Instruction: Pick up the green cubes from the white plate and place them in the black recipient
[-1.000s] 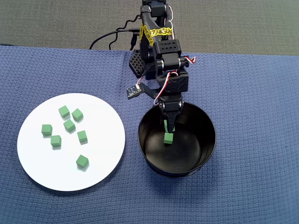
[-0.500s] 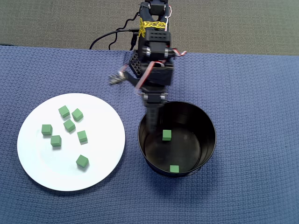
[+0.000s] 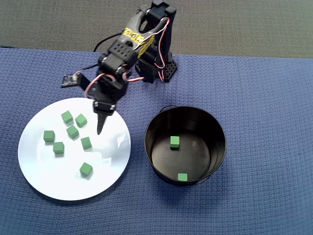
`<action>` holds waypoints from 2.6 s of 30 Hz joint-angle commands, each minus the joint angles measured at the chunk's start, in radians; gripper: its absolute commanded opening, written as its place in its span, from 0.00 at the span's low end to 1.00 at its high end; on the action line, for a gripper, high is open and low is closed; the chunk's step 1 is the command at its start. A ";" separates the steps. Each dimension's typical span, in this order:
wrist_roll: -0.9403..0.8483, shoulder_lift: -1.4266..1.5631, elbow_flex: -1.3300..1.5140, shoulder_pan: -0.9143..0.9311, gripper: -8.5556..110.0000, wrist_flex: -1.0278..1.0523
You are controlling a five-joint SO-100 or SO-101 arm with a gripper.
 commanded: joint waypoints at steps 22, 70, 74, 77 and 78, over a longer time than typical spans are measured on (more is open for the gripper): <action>-0.046 -0.342 -0.253 0.051 0.27 -0.058; -0.517 -0.376 -0.095 0.028 0.18 -0.422; -0.483 -0.370 -0.100 0.023 0.14 -0.422; -0.480 -0.371 -0.104 0.025 0.12 -0.422; -0.477 -0.371 -0.106 0.025 0.12 -0.422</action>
